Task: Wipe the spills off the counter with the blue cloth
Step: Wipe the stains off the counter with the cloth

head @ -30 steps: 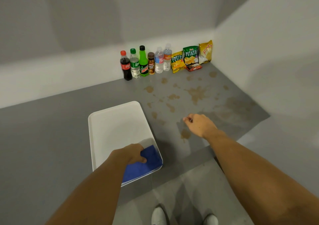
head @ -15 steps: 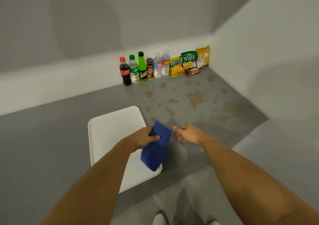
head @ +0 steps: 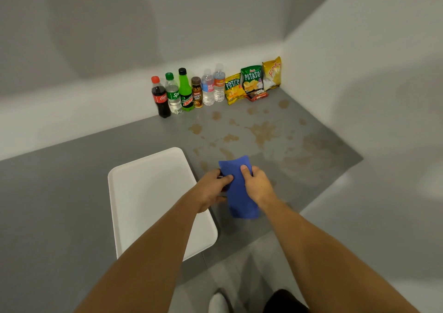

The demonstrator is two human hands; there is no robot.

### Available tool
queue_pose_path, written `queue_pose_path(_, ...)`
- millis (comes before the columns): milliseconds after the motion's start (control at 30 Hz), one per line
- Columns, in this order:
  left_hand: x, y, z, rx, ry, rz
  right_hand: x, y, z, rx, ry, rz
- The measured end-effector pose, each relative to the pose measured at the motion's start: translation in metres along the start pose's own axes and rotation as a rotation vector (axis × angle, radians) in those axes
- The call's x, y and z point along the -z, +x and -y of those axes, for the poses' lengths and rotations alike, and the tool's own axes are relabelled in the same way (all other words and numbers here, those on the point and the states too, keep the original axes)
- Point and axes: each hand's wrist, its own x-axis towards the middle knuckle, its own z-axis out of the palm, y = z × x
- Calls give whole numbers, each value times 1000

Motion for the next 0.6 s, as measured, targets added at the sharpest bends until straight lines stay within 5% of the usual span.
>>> queue_pose_path(300,14,41,28,82,462,-271,-6,29,-26,-18,-199,30)
queue_pose_path(600,30,71,41,120,357,-508,-22,64,-31,46,-269,199)
